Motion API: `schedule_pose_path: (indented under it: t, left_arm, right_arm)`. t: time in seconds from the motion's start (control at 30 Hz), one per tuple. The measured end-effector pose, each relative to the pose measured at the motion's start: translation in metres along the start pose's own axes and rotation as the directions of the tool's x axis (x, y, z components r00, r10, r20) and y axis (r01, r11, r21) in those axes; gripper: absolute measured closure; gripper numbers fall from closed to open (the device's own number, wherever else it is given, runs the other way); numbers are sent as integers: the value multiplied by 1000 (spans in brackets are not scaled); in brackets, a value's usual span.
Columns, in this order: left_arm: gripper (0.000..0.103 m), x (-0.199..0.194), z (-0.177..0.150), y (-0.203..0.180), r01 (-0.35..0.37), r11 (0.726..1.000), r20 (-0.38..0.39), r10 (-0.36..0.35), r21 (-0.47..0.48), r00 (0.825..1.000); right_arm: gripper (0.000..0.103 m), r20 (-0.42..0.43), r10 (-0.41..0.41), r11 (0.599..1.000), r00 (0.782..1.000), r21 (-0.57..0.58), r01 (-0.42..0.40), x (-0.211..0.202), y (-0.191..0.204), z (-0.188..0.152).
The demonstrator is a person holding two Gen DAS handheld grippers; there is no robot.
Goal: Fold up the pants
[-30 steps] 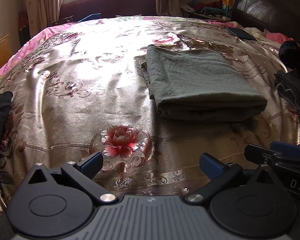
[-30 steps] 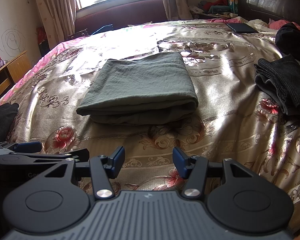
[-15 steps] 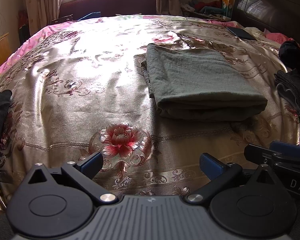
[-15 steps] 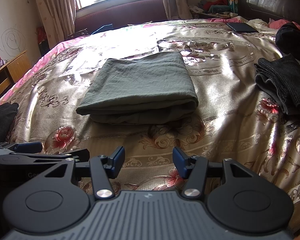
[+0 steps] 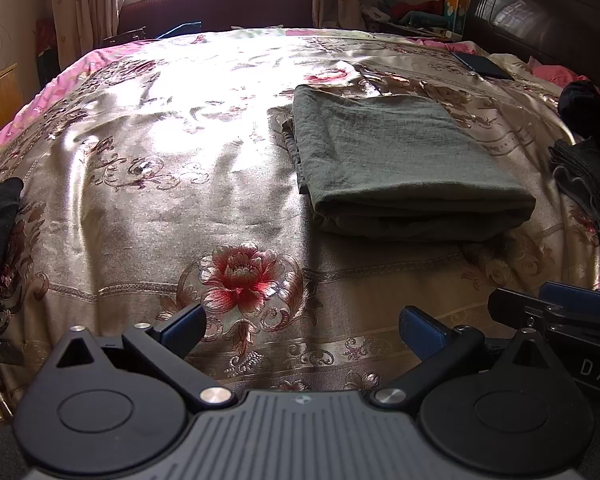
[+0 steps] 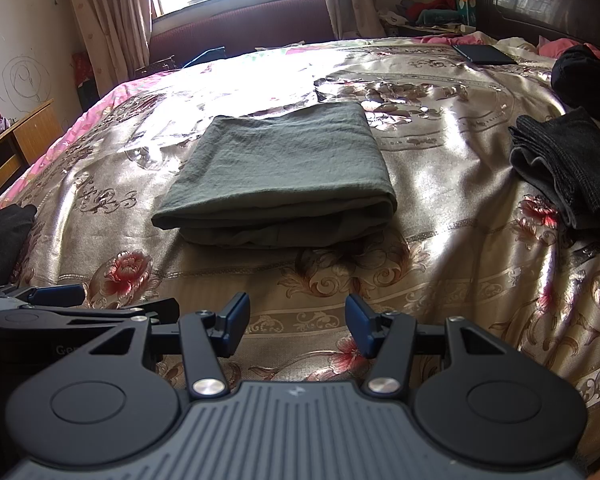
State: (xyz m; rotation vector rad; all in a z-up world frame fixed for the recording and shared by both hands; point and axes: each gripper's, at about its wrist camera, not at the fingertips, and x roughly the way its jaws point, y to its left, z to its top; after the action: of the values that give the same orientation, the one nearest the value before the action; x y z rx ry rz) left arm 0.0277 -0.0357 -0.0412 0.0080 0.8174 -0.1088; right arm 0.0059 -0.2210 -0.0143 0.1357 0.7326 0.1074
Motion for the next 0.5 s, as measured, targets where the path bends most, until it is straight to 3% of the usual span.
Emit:
schedule_pose_path:
  t: [0.5]
  left_arm:
    - [0,1,-1,1,2,1000,-3,-2,-4,1000]
  right_arm:
    - [49,0,2,1000,1000,-2,-2,0,0,-1]
